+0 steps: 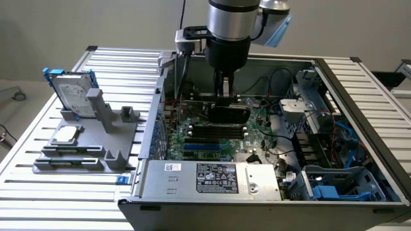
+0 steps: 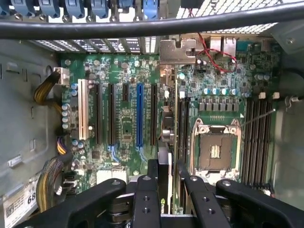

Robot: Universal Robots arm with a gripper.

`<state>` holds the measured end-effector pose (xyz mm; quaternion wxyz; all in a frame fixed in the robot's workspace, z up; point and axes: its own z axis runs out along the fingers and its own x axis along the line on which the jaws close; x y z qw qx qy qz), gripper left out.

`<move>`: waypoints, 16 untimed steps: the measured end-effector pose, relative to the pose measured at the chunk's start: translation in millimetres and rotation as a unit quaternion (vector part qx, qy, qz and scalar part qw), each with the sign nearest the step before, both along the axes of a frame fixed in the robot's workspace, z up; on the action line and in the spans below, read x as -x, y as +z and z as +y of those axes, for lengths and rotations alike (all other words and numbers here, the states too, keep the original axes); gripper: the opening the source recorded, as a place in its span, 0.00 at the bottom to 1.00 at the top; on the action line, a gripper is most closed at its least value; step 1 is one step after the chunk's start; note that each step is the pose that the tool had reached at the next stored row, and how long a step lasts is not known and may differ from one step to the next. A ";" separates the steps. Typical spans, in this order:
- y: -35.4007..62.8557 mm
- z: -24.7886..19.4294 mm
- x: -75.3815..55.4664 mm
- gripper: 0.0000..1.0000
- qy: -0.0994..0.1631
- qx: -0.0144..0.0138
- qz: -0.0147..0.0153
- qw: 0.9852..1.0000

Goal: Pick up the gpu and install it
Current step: 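Insert the gpu into the slot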

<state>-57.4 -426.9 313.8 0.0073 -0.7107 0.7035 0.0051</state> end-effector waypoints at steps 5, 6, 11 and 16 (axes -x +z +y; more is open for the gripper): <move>-2.1 -1.6 8.9 0.26 0.001 0.000 -0.001 1.000; -2.0 -4.8 9.0 0.26 0.001 0.000 -0.001 1.000; -4.1 -17.7 9.1 0.26 0.001 -0.003 -0.001 1.000; -10.3 -23.2 10.6 0.26 0.000 -0.006 -0.002 1.000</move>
